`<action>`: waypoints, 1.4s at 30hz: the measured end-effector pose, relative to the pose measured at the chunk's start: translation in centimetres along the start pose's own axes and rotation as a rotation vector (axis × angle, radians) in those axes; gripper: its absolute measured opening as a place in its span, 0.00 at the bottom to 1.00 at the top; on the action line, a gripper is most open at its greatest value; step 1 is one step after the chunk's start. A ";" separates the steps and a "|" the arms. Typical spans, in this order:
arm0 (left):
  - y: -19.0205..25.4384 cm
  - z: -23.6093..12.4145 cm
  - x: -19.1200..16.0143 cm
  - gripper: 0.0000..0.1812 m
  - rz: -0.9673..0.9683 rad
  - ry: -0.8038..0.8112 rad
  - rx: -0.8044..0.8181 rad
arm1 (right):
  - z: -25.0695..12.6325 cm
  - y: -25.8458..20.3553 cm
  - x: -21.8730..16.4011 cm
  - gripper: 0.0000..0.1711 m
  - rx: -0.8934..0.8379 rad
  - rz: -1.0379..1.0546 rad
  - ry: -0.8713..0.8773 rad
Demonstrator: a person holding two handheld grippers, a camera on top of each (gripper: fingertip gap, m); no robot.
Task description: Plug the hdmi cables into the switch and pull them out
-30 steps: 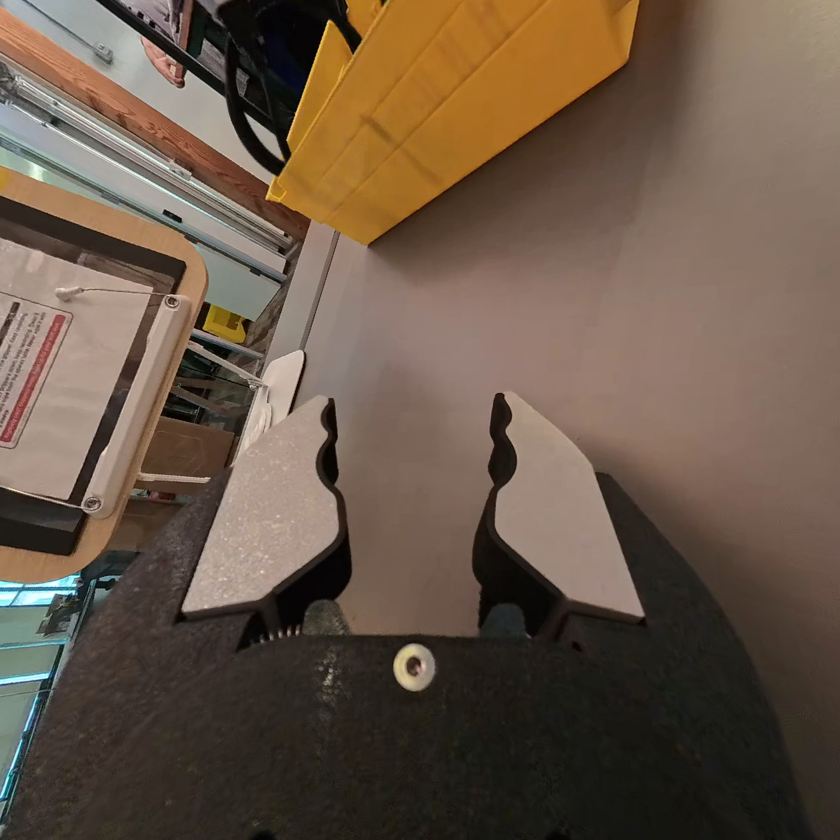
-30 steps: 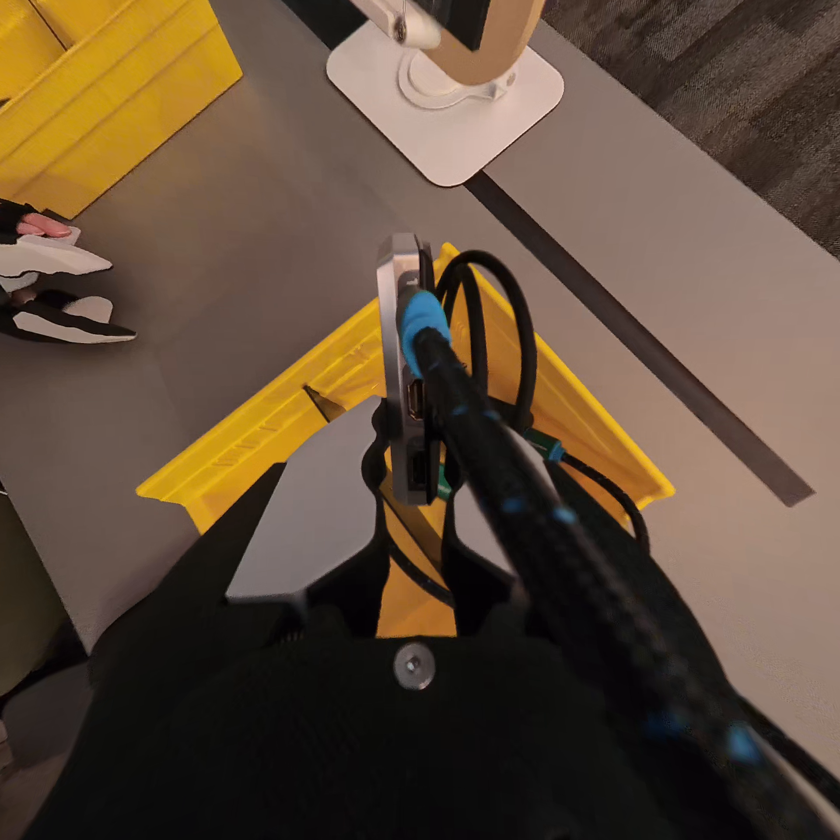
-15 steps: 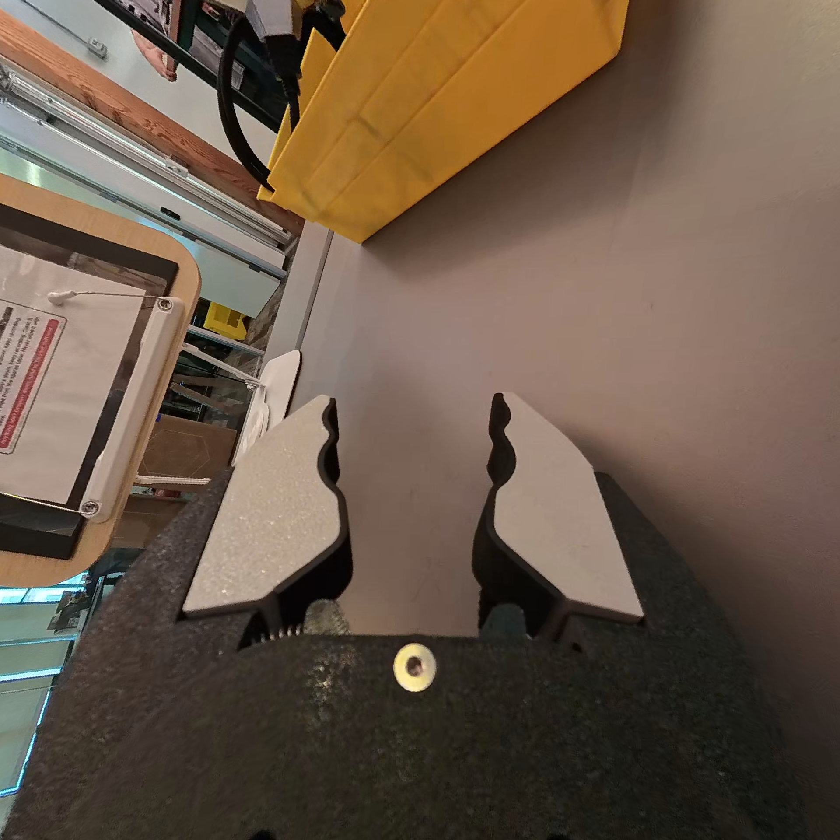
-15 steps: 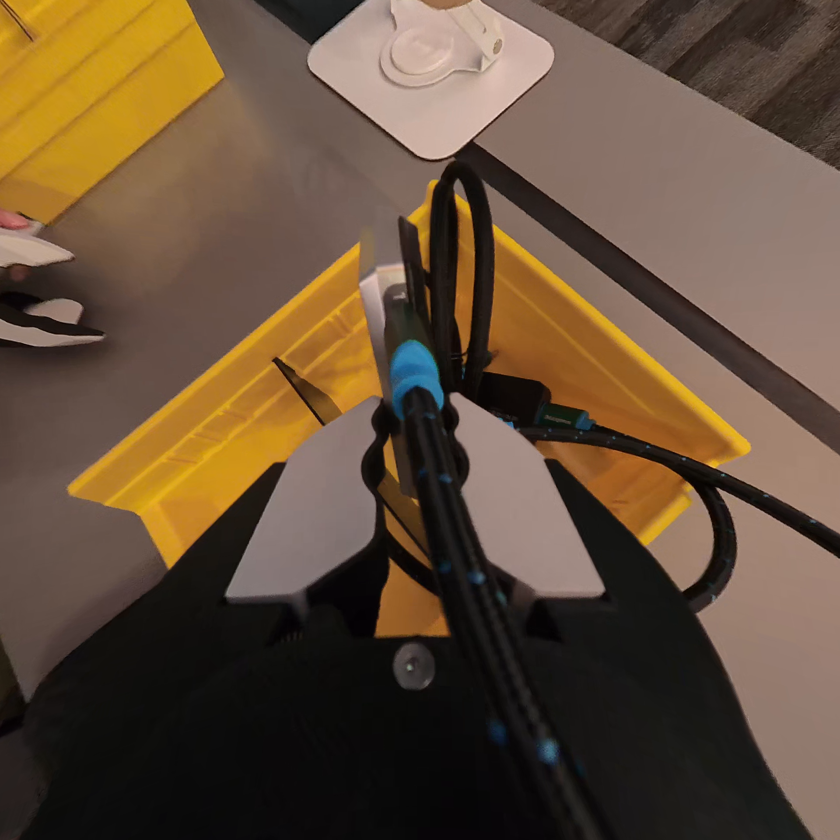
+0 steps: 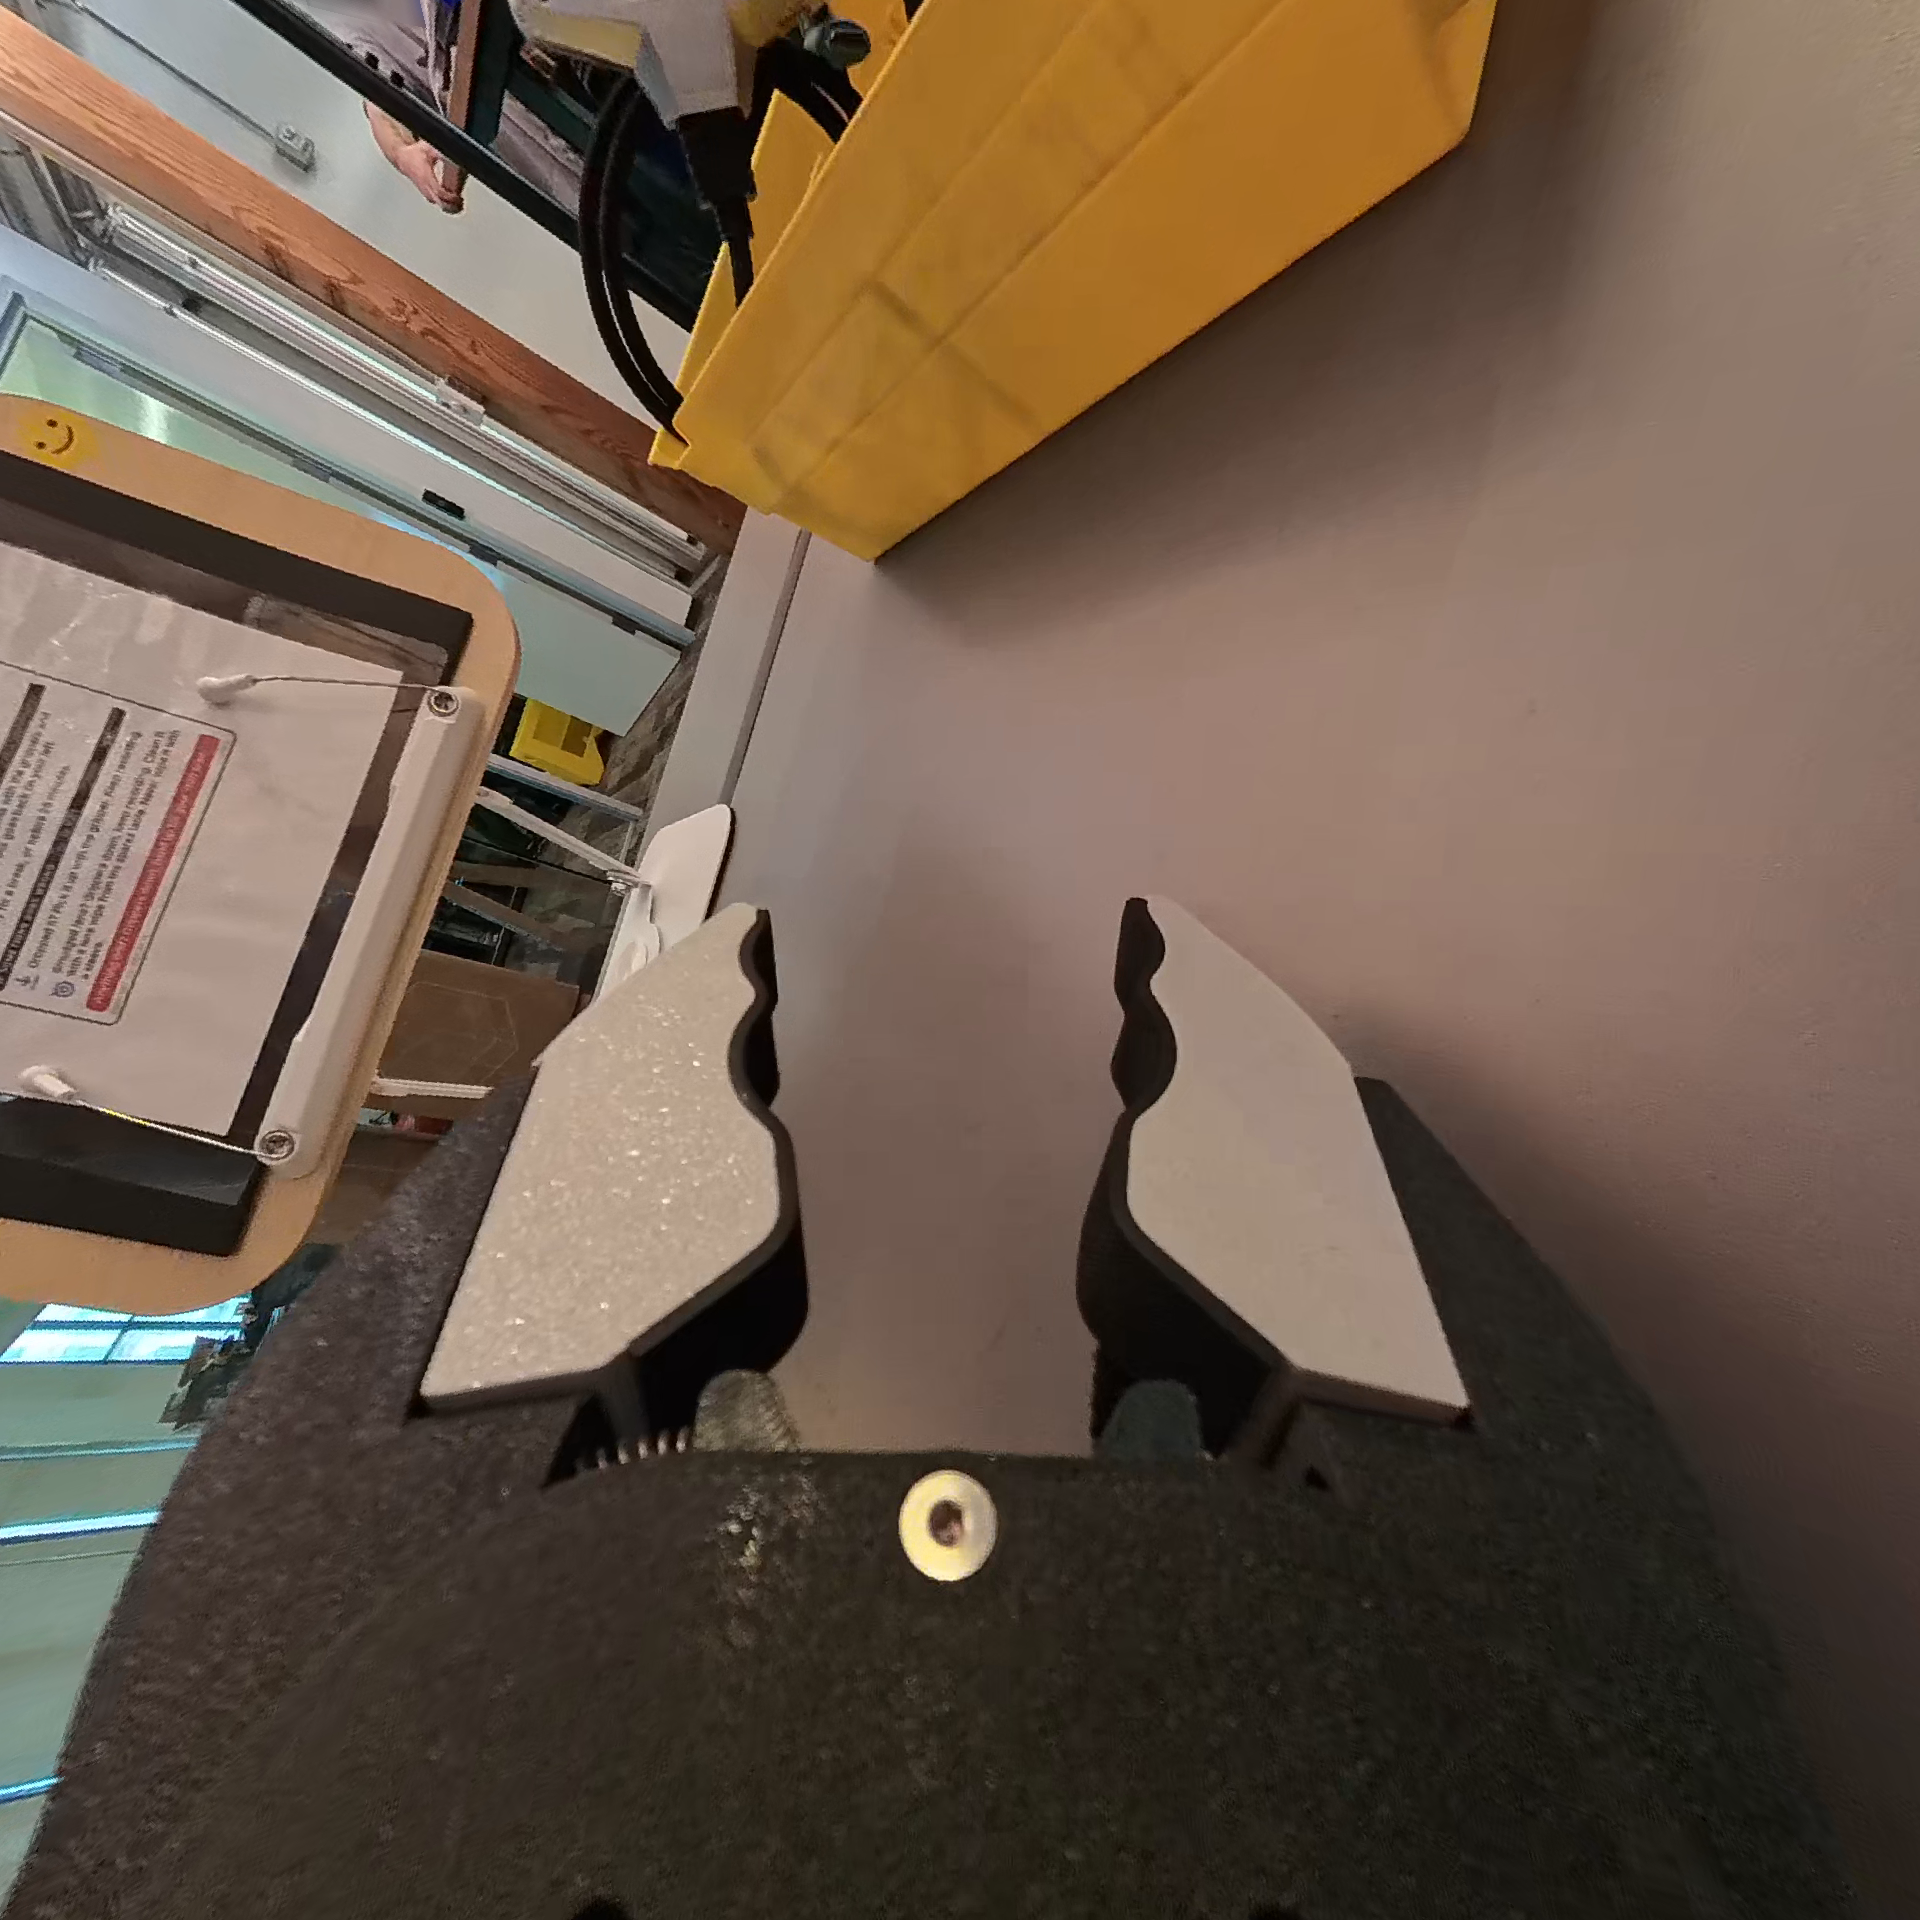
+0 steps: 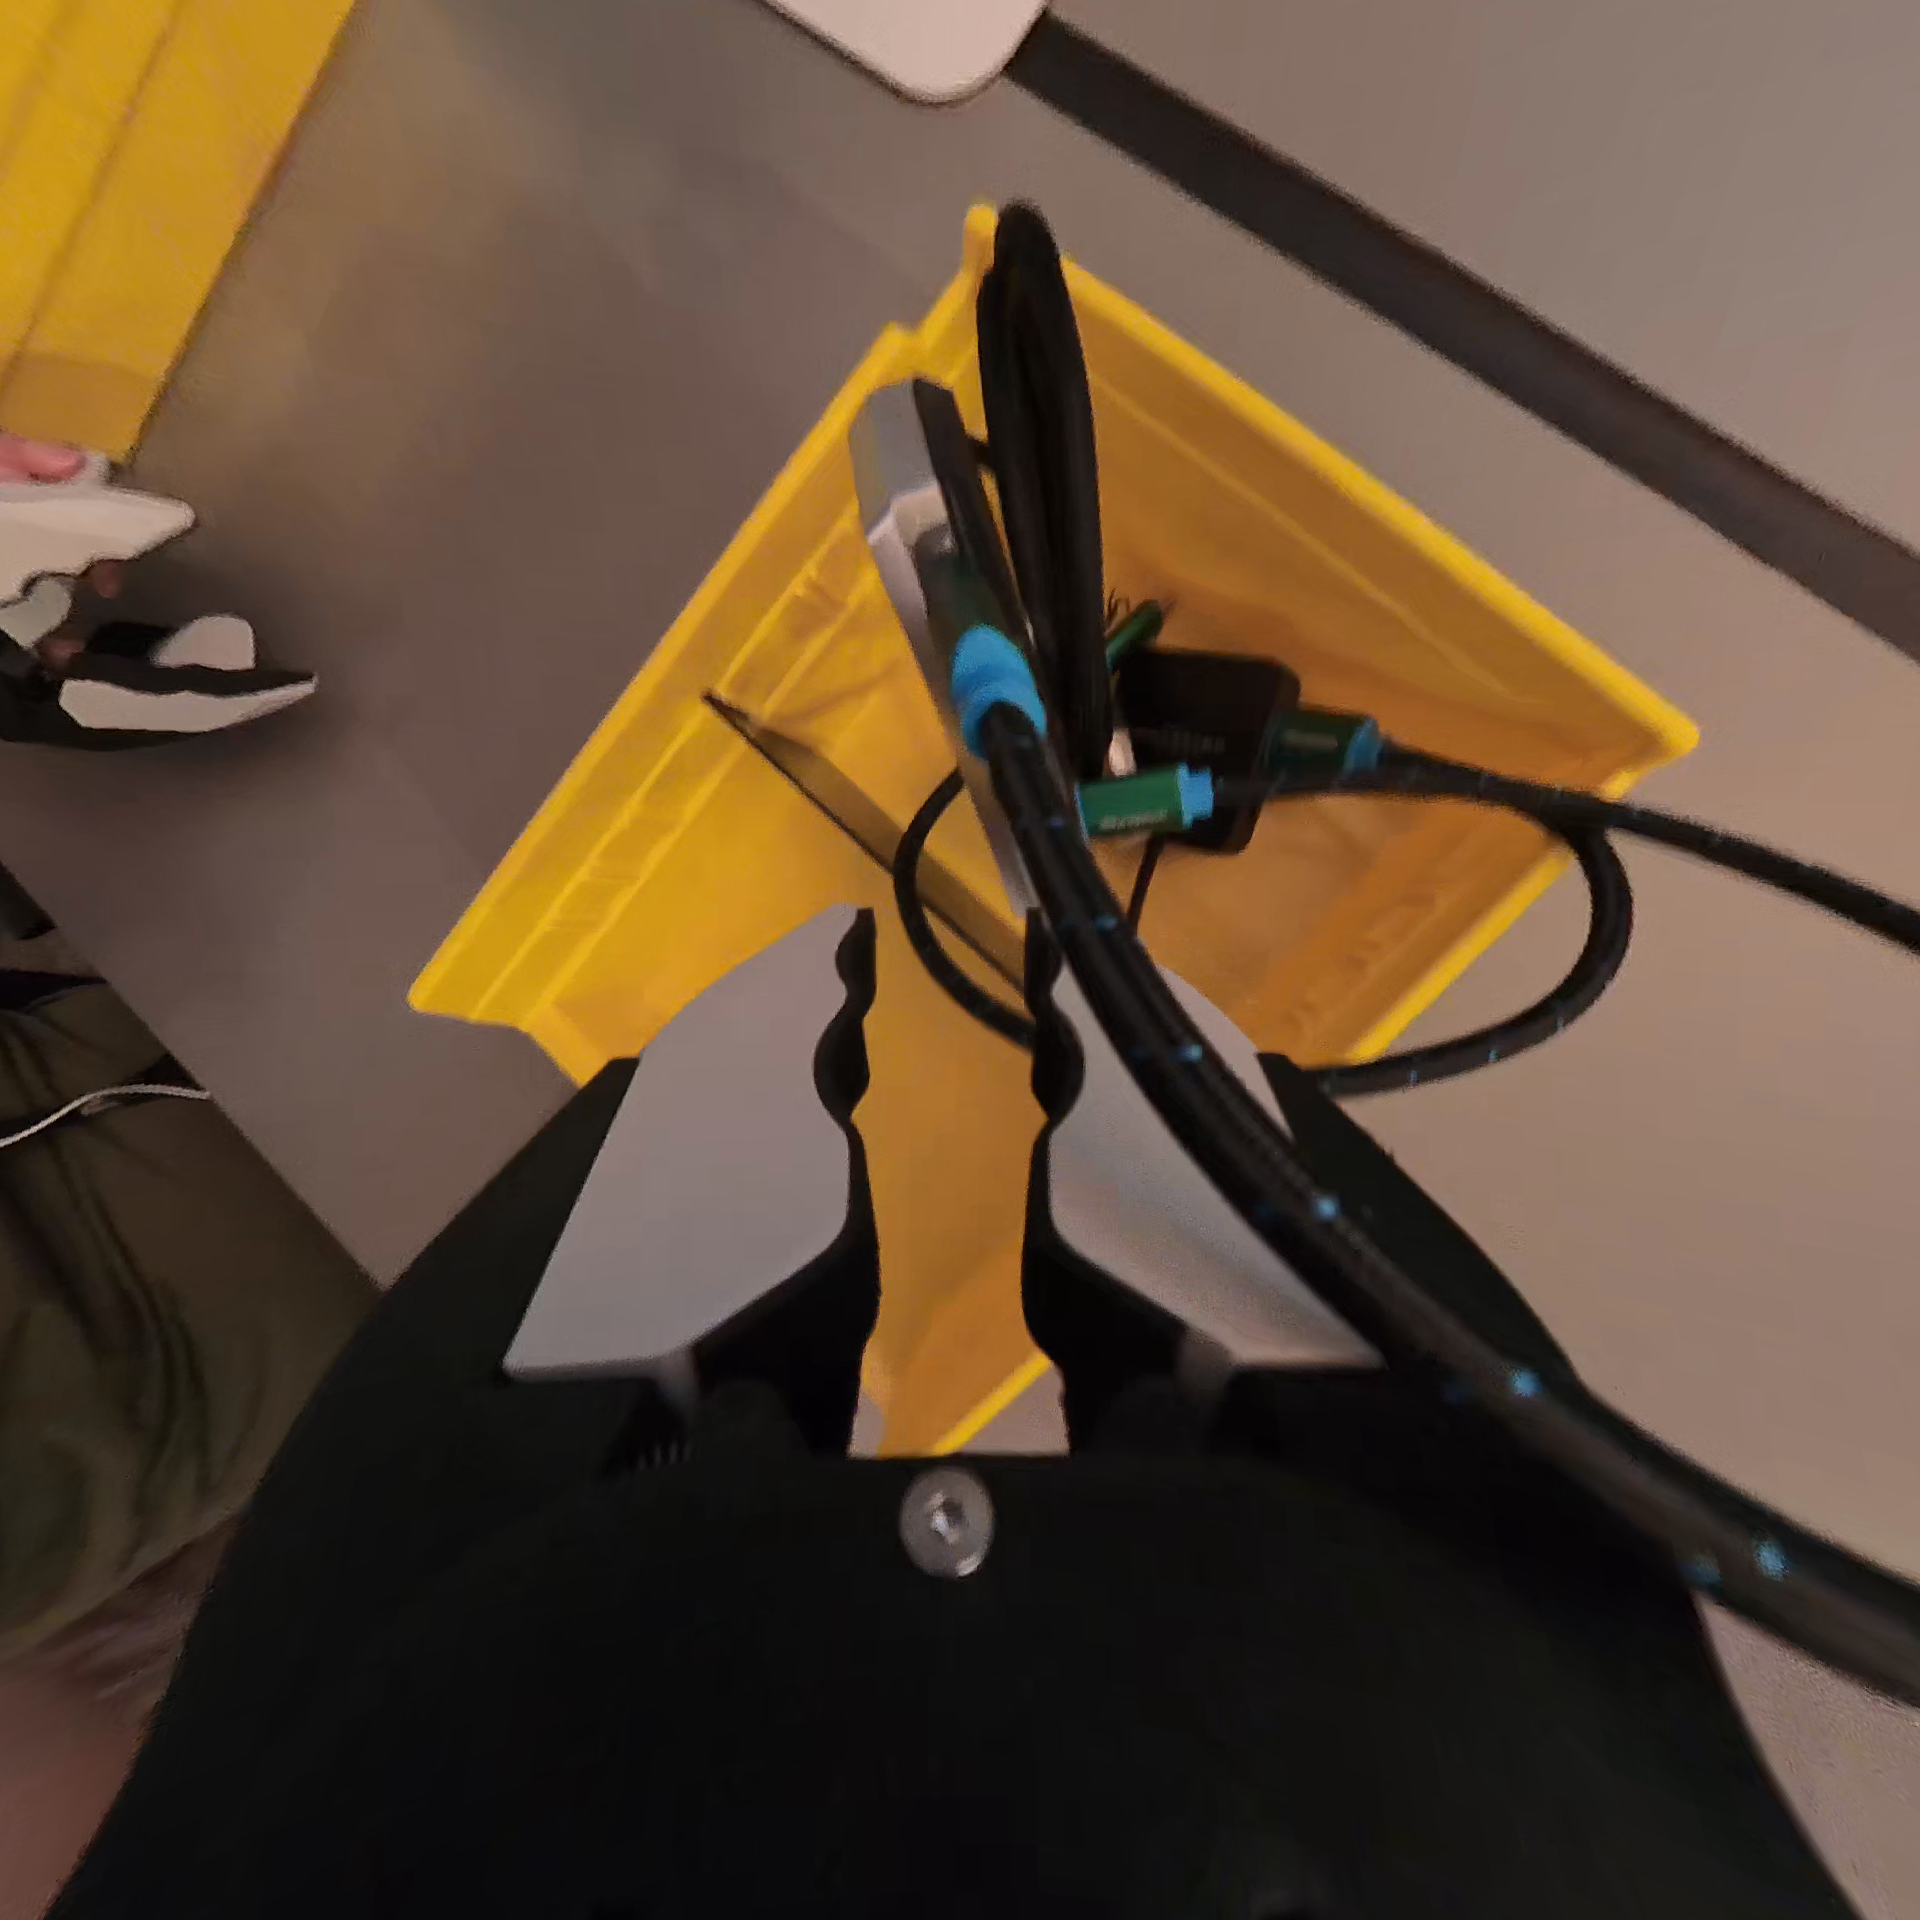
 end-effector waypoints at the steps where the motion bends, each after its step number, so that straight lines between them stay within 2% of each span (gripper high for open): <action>1: 0.0 0.0 0.0 0.35 0.002 0.000 0.001 | -0.3 -0.2 -0.7 0.15 -0.002 0.010 -0.048; 6: -0.1 -0.1 0.2 0.35 0.006 0.003 0.011 | -1.5 -1.5 -4.0 0.14 0.019 0.059 -0.226; 11: -0.2 -0.1 0.3 0.35 -0.005 -0.001 0.012 | -3.5 -2.8 -6.2 0.11 -0.024 0.042 -0.225; 14: -0.7 -0.1 0.1 0.35 -0.023 -0.017 0.029 | -4.8 -4.3 -6.9 0.10 -0.013 -0.009 -0.138; 18: -1.8 0.5 -1.1 0.34 -0.159 -0.124 0.051 | -6.9 -6.4 -5.8 0.10 -0.076 -0.152 0.149; 21: -2.1 0.8 -1.3 0.34 -0.308 -0.132 0.008 | -9.5 -8.2 -3.4 0.12 -0.238 -0.367 0.470; 25: -2.2 0.9 -1.2 0.34 -0.386 -0.136 -0.028 | -14.8 -11.0 0.2 0.32 -0.452 -0.519 0.938; 28: -2.9 0.3 -0.2 0.35 -0.448 -0.130 -0.057 | -17.8 -11.7 1.3 0.34 -0.578 -0.532 1.103; 31: -4.7 -1.5 0.9 0.34 -0.496 -0.139 -0.056 | -18.1 -9.5 0.5 0.33 -0.723 -0.353 1.035; 33: -6.7 -3.4 1.4 0.34 -0.537 -0.138 -0.020 | -16.2 -8.3 -1.3 0.30 -0.788 -0.296 0.915; 35: -9.1 -6.0 1.4 0.34 -0.580 -0.143 0.039 | -13.3 -7.2 -3.4 0.25 -0.744 -0.327 0.788; 36: -10.5 -7.4 1.0 0.34 -0.598 -0.157 0.081 | -12.3 -6.0 -4.7 0.25 -0.706 -0.260 0.659; 39: -15.4 -12.2 -2.5 0.36 -0.619 -0.312 0.269 | -9.8 -3.1 -9.5 0.26 -0.635 0.014 0.348; 42: -18.7 -17.4 -8.5 0.40 -0.756 -0.547 0.423 | -6.8 -2.8 -12.5 0.25 -0.433 0.106 0.242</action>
Point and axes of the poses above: each gripper's, where its closed fingertips meet, z out along the fingers, x out of its top, y = z × x across the jaws, the point moved 4 cm from there along -z, back along the fingers, and after that the axes turned 7 degrees about -z, right-handed, at the moved point
